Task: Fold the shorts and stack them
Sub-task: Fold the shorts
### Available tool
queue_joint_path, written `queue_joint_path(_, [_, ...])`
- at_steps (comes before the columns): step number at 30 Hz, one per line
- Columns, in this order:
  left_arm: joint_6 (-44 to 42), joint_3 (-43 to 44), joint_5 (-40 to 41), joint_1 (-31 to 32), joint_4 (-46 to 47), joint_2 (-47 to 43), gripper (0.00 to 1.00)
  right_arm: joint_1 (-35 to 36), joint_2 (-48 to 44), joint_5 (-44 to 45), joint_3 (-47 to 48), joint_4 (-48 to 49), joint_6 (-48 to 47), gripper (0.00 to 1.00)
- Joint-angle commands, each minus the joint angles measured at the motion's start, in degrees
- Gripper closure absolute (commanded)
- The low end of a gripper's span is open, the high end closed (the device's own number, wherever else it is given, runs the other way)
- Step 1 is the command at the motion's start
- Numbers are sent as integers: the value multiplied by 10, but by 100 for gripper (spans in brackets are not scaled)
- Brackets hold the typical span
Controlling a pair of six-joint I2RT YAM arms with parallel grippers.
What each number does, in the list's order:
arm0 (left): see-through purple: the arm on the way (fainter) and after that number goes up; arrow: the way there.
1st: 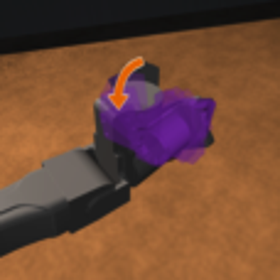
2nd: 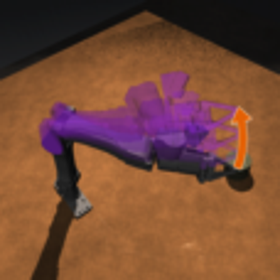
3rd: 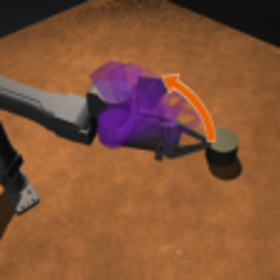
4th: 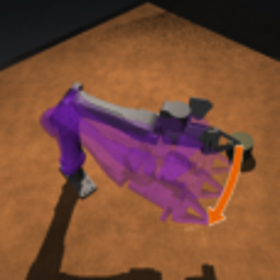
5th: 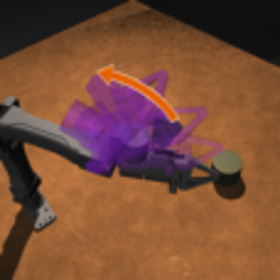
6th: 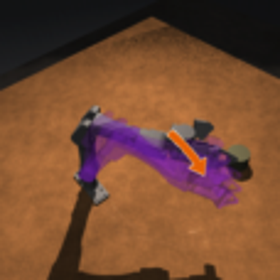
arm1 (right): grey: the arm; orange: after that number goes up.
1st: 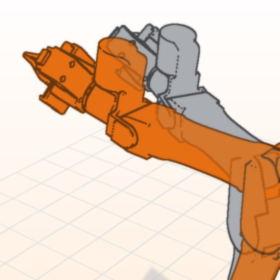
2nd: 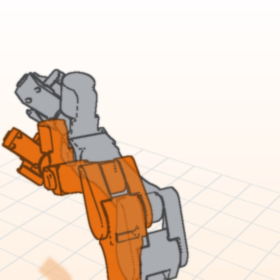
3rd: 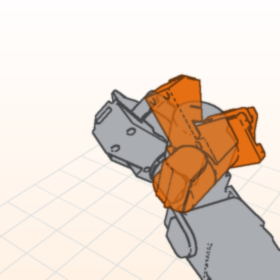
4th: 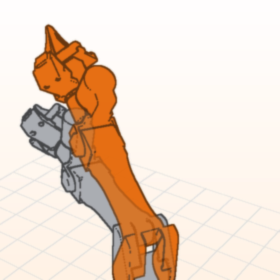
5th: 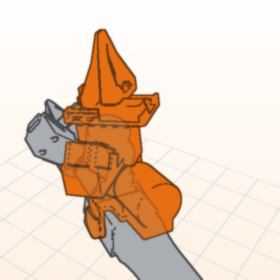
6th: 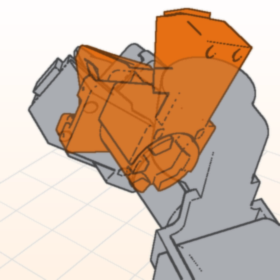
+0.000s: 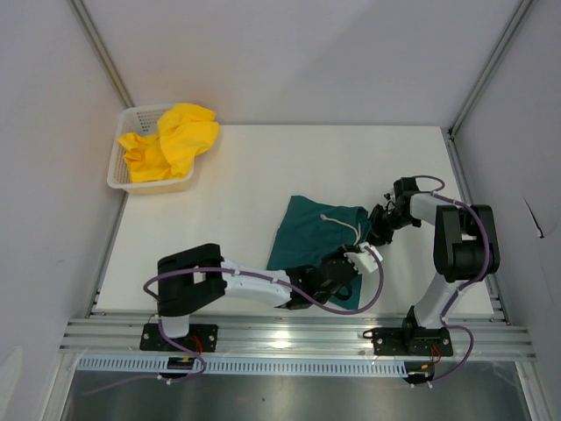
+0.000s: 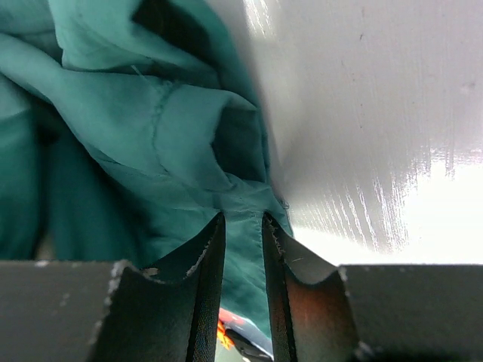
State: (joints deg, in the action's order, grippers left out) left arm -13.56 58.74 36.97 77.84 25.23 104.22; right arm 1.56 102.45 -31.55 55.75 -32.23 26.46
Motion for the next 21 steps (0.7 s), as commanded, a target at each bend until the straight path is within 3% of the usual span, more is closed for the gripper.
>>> queue_joint_path(1, [73, 13, 30, 11, 46, 40, 100, 1, 24, 39, 0, 22, -3, 70])
queue_joint_path(5, [81, -7, 41, 14, 82, 49, 100, 1, 21, 33, 2, 18, -4, 70])
queue_joint_path(7, [79, -12, 28, 15, 83, 48, 92, 1, 19, 32, 3, 16, -4, 70])
queue_joint_path(9, [82, -12, 25, 15, 77, 41, 73, 1, 18, 31, 7, 14, -3, 70])
queue_joint_path(10, [83, -13, 17, 15, 68, 38, 60, 0, 17, 27, 8, 14, -3, 70])
queue_joint_path(11, [94, -12, 14, 15, 61, 25, 38, 1, 17, 25, 9, 14, -1, 70])
queue_joint_path(14, [115, -23, 4, 15, 47, -2, 1, 1, 18, 22, 15, 12, 0, 70])
queue_joint_path(21, [130, -100, -59, 13, 69, -145, 1, -9, 8, 2, 23, 14, 3, 68])
